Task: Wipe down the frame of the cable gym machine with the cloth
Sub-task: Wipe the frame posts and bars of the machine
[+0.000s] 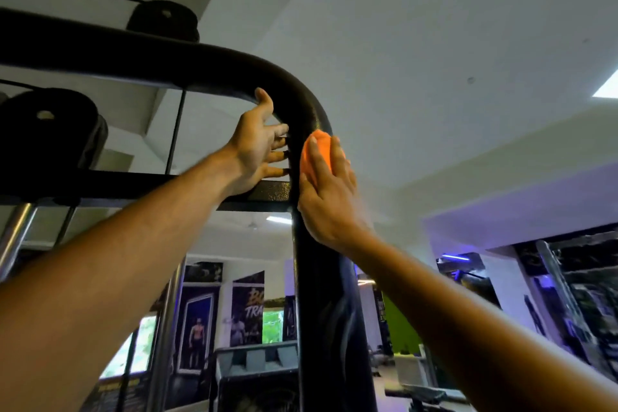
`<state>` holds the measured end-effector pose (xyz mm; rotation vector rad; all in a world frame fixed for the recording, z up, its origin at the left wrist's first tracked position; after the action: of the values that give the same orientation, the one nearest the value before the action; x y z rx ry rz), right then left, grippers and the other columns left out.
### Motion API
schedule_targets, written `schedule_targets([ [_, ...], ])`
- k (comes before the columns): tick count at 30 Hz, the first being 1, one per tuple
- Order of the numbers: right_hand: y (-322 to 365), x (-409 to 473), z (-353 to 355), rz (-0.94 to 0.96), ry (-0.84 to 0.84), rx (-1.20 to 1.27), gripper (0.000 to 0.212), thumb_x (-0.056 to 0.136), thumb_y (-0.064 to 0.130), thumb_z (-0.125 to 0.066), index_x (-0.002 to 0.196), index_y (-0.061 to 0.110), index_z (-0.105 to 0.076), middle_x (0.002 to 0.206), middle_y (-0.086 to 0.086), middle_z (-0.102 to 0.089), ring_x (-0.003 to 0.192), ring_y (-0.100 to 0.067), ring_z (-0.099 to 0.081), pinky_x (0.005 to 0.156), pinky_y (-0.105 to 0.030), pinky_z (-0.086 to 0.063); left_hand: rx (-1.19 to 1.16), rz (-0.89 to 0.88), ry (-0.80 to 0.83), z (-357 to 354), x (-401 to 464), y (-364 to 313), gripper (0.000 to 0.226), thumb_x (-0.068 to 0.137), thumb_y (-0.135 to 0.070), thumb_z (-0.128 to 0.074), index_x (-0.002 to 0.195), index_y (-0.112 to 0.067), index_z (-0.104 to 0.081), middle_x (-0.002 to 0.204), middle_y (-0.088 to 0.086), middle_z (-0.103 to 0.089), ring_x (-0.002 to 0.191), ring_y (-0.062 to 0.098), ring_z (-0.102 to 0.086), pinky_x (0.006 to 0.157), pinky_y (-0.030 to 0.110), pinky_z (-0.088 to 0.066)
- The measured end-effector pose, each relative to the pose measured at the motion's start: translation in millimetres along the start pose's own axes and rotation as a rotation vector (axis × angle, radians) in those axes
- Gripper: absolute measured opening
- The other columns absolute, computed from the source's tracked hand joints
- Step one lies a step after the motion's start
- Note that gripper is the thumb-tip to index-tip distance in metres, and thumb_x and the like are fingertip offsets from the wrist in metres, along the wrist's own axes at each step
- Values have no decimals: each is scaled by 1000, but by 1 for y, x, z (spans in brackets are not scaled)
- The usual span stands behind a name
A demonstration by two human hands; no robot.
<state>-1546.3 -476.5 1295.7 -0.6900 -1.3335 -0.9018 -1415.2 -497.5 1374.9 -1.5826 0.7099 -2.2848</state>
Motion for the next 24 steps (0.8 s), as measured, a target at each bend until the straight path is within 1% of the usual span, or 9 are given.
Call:
schedule_targets([
  [2,5,38,4,-17,-17,8,65,116,45,-34,173,44,-2,182,6,13,168,-32,1,134,-52,-8,-5,0,4,2,3,2,109,95,-90,-4,169,-14,-29,174,9,-33,161,34,-28,126,58,-33],
  [4,8,55,7,-12,-66,34,61,117,52,-27,174,41,-8,183,2,5,168,-33,-5,135,-51,-11,-8,5,19,4,4,4,109,95,-90,-4,168,-15,-35,172,6,-38,159,31,-35,115,51,-44],
  [5,9,53,8,1,-85,50,60,117,55,-24,173,42,-11,183,2,2,168,-32,-8,135,-50,-12,0,3,34,4,3,4,108,95,-89,-3,167,-16,-35,172,6,-39,159,30,-35,111,49,-45],
  [7,7,28,9,26,-95,79,58,117,56,-24,173,43,-15,183,6,0,168,-27,-8,134,-46,-10,16,-11,55,3,3,5,108,95,-89,-3,168,-15,-32,173,7,-36,160,30,-33,118,52,-38],
  [9,0,-7,5,55,-68,61,57,117,55,-26,172,47,-12,183,10,4,168,-22,-4,133,-40,-9,25,-28,61,3,2,6,108,96,-88,-3,169,-13,-31,173,9,-35,161,32,-31,126,56,-30],
  [11,-6,-21,4,48,-40,49,58,117,56,-27,171,51,-8,182,14,7,168,-20,-4,133,-41,-11,22,-27,82,3,2,6,110,95,-89,-2,169,-13,-31,173,10,-35,161,32,-30,127,57,-27],
  [15,5,40,8,-20,-47,12,59,117,51,-29,173,45,-10,183,8,5,168,-29,-8,135,-50,-12,-99,5,132,14,5,8,119,89,-95,-3,169,-12,-30,174,12,-32,161,37,-29,129,63,-25],
  [19,14,79,11,-86,-46,9,61,118,49,-27,174,39,-6,183,1,2,168,-35,-10,134,-48,-12,-164,7,173,16,5,9,122,87,-97,-3,168,-10,-31,172,13,-36,158,38,-35,127,64,-30],
  [24,8,-2,5,-7,-31,-39,60,117,53,-27,172,47,-4,182,11,7,168,-24,-8,135,-45,-13,-139,-12,205,12,1,8,124,86,-98,0,168,-11,-30,173,13,-34,161,38,-27,129,65,-22],
])
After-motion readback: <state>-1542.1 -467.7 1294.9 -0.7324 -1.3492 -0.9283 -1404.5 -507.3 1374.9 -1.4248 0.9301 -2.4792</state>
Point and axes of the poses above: each hand's wrist, its own x-axis towards the middle knuckle, its own z-axis out of the back of the hand, y = z × x, the point moved 6 cm from there along x, towards the middle knuckle
